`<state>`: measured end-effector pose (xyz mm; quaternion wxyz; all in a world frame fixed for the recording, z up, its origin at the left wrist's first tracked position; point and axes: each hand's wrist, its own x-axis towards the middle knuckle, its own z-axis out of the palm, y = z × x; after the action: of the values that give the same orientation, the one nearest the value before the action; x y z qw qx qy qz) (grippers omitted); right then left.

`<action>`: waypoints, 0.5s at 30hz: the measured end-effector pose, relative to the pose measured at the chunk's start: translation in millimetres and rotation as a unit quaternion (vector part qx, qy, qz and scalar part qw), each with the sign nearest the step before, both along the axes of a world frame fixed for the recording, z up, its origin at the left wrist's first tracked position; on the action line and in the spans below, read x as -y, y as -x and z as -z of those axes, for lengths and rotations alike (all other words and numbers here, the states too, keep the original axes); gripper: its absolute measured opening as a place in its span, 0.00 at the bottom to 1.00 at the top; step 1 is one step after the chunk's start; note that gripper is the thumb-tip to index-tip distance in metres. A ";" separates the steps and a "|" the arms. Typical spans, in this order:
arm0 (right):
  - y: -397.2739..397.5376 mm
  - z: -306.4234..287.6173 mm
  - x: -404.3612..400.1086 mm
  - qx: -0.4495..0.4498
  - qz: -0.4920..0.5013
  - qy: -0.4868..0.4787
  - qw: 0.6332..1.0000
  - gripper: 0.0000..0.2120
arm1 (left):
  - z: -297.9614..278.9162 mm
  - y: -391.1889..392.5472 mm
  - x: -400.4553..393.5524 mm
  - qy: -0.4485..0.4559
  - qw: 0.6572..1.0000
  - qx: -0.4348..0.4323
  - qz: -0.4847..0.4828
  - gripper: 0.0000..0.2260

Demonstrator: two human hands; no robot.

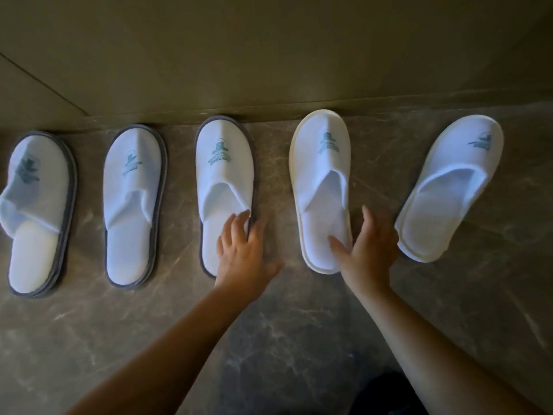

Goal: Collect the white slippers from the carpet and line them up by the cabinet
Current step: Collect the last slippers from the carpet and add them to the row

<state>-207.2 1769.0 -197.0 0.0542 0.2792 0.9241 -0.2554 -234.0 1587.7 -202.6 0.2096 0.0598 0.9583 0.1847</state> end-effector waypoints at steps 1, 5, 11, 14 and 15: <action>-2.5 -1.2 -10.3 -0.009 0.031 -0.012 0.999 0.38 | -0.8 -0.3 -11.7 -0.015 0.999 0.004 0.034 0.39; -6.7 2.7 -56.2 0.035 0.156 -0.025 0.987 0.44 | 7.4 0.2 -52.4 -0.019 0.980 0.019 0.198 0.41; 3.4 18.2 -88.1 0.091 0.227 0.010 0.970 0.51 | 26.2 3.5 -72.6 0.075 0.955 0.006 0.287 0.45; 6.9 26.6 -94.3 0.080 0.231 0.028 0.969 0.50 | 26.7 7.0 -72.7 0.080 0.956 0.006 0.282 0.44; 7.2 28.5 -96.6 0.072 0.230 0.034 0.970 0.49 | 26.6 7.1 -72.9 0.076 0.957 0.007 0.279 0.45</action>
<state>-214.4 1865.6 -225.5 0.0701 0.4999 0.8193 -0.2718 -241.1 1660.6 -229.1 0.2637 0.3077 0.9131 0.0456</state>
